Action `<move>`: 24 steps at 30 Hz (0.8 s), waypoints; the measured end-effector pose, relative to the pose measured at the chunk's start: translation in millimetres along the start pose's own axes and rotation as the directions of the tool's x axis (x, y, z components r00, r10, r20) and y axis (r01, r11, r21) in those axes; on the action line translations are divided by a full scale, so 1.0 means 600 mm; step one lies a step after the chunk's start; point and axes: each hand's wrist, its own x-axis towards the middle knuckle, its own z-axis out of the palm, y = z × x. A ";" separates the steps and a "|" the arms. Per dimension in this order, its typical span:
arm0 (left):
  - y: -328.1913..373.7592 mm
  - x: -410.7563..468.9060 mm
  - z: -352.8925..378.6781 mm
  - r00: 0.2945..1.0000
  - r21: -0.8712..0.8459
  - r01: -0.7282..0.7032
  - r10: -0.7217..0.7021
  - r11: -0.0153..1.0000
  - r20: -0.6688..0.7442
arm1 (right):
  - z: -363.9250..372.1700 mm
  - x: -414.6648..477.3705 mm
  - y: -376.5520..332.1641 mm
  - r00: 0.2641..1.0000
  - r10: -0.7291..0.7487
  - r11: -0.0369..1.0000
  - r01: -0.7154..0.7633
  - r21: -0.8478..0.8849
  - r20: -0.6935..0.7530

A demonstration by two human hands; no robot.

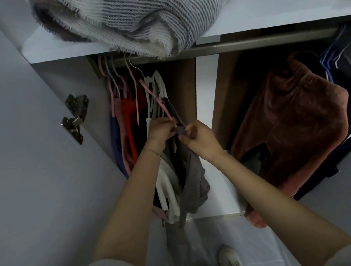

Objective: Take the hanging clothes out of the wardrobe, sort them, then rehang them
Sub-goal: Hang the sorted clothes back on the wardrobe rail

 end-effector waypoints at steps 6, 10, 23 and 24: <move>-0.023 -0.034 -0.001 0.996 0.004 -0.084 0.084 0.996 0.021 | 0.000 -0.010 -0.002 0.980 0.037 0.990 -0.009 -0.142 0.196; -0.008 -0.048 0.008 0.983 0.011 -0.183 0.183 0.983 -0.008 | 0.009 -0.025 -0.018 0.989 -0.133 0.982 0.140 -0.129 0.062; 0.000 -0.040 -0.039 0.807 0.619 -0.408 0.582 0.671 -0.099 | -0.026 0.058 -0.080 0.985 -0.171 0.968 0.164 -0.191 -0.018; -0.002 -0.036 -0.039 0.835 0.627 -0.385 0.545 0.677 -0.077 | -0.025 0.065 -0.082 0.985 -0.171 0.965 0.168 -0.200 0.003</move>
